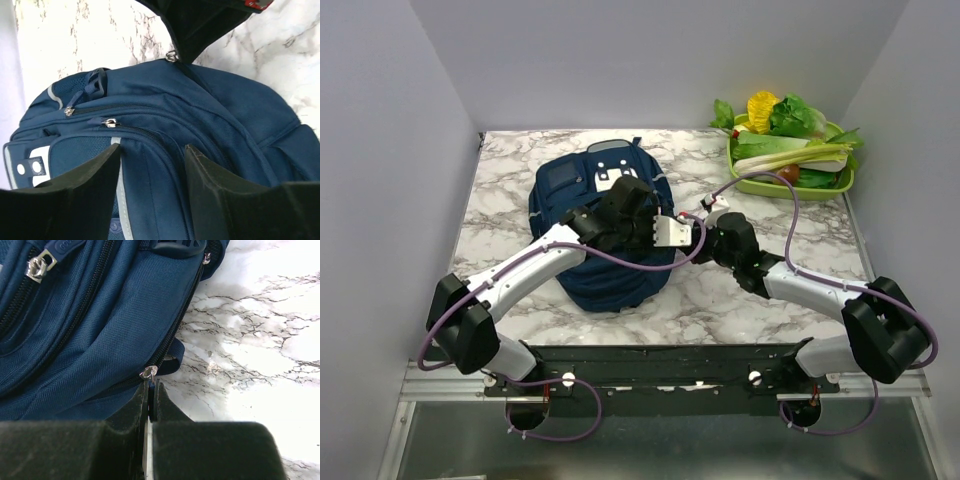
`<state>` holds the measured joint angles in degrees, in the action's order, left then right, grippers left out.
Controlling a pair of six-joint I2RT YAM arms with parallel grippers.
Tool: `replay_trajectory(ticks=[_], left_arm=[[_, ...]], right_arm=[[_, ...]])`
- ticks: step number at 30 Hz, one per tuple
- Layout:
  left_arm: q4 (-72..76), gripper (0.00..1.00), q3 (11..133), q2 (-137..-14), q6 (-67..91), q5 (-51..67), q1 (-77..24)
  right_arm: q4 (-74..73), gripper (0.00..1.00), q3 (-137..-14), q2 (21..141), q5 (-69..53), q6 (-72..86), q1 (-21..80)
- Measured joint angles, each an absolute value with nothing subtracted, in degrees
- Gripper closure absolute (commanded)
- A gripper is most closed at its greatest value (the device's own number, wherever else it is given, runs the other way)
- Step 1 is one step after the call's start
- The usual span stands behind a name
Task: Pack the student bag
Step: Zip the student bag at the center of the board.
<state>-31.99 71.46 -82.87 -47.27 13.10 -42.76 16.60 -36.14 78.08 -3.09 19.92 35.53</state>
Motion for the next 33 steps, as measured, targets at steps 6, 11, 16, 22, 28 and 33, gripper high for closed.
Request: replay_trajectory(ticks=[6,11,16,22,28,33], left_arm=[[-31.5,1.00,72.1,-84.5,-48.7,9.6,-43.9],[-33.9,1.00,74.8,-85.3,-48.4,9.5,-44.6],[-39.8,1.00,77.7,-85.3,-48.1,11.9,-46.0],[-49.1,1.00,79.0,-83.4,-51.6,19.2,-49.0],[-52.3,0.72,79.3,-82.7,-52.2,21.9,-50.4],[-51.0,0.12,83.3,-83.6,-45.9,20.8,-51.2]], right_arm=[[16.5,1.00,-36.1,77.8,-3.1,20.0,35.5],[16.5,1.00,-36.1,77.5,-2.6,19.9,35.5],[16.2,0.99,-35.6,77.5,-2.9,19.4,34.0],[15.7,1.00,-33.7,77.3,-4.3,18.3,32.2],[13.9,0.94,-32.3,75.1,-5.5,17.9,32.2],[13.1,0.89,-30.2,71.3,-3.2,18.6,32.0]])
